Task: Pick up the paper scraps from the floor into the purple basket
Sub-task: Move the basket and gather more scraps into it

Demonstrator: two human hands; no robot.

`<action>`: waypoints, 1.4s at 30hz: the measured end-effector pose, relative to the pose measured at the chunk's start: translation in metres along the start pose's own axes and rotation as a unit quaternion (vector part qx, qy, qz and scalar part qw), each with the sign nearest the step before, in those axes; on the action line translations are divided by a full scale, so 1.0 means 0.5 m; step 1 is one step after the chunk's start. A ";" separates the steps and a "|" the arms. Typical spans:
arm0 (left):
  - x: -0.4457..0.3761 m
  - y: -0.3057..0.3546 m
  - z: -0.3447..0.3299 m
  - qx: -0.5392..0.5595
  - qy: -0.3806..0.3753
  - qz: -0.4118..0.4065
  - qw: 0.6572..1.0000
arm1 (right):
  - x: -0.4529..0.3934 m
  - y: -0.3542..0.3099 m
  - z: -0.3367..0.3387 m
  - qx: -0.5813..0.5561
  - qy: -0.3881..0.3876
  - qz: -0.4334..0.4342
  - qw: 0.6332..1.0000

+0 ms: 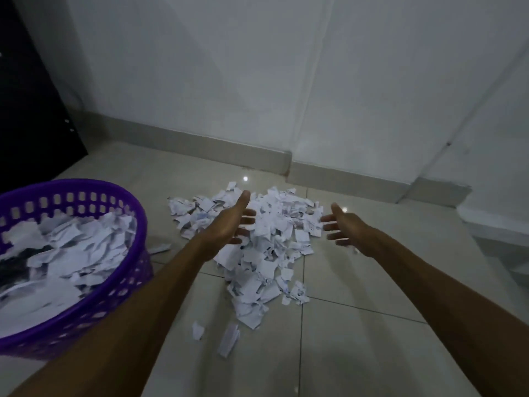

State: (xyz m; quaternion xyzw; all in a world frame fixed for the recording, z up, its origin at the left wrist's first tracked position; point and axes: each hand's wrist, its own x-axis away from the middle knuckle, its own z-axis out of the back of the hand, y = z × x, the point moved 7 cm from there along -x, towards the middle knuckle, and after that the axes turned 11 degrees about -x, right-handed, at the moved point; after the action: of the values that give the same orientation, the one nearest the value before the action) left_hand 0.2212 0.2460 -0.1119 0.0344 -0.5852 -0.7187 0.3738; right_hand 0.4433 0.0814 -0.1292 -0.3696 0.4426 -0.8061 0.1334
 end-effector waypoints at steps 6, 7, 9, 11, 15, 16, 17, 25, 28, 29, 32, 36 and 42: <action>-0.049 -0.132 -0.049 -0.007 0.000 0.076 0.997 | -0.102 0.149 0.143 0.131 0.110 -0.042 0.984; -0.056 -0.149 -0.049 -0.005 0.008 0.087 0.996 | -0.118 0.180 0.157 0.126 0.121 -0.049 0.983; -0.063 -0.177 -0.047 0.017 0.025 0.110 0.993 | -0.142 0.230 0.171 0.111 0.150 -0.056 0.981; -0.071 -0.204 -0.047 0.039 0.036 0.131 0.990 | -0.158 0.247 0.160 0.120 0.163 -0.037 0.979; -0.079 -0.246 -0.059 0.071 0.049 0.160 0.983 | -0.185 0.239 0.088 0.185 0.128 0.027 0.974; -0.082 -0.254 -0.062 0.070 0.054 0.161 0.983 | -0.188 0.241 0.057 0.217 0.114 0.047 0.968; -0.085 -0.256 -0.065 0.066 0.058 0.159 0.983 | -0.189 0.244 0.024 0.247 0.100 0.075 0.961; -0.091 -0.247 -0.078 0.043 0.032 0.129 0.990 | -0.087 0.245 -0.180 0.256 -0.017 0.221 0.941; -0.085 -0.245 -0.082 0.041 0.005 0.129 0.991 | -0.057 0.240 -0.204 0.181 -0.051 0.230 0.955; -0.082 -0.247 -0.085 0.042 -0.007 0.126 0.991 | -0.050 0.233 -0.210 0.150 -0.056 0.237 0.958; -0.076 -0.242 -0.098 0.047 -0.029 0.115 0.992 | -0.027 0.200 -0.239 0.075 -0.077 0.245 0.963; -0.062 -0.222 -0.114 0.071 -0.041 0.099 0.992 | -0.009 0.172 -0.306 0.064 -0.114 0.271 0.954; -0.044 -0.220 -0.124 0.088 -0.067 0.110 0.988 | -0.011 0.189 -0.332 0.038 -0.108 0.275 0.955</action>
State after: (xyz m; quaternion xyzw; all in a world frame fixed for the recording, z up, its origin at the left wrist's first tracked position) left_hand 0.2128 0.2123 -0.2351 -0.0458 -0.6699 -0.6198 0.4063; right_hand 0.3180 0.1324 -0.2643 -0.3131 0.4791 -0.7098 0.4107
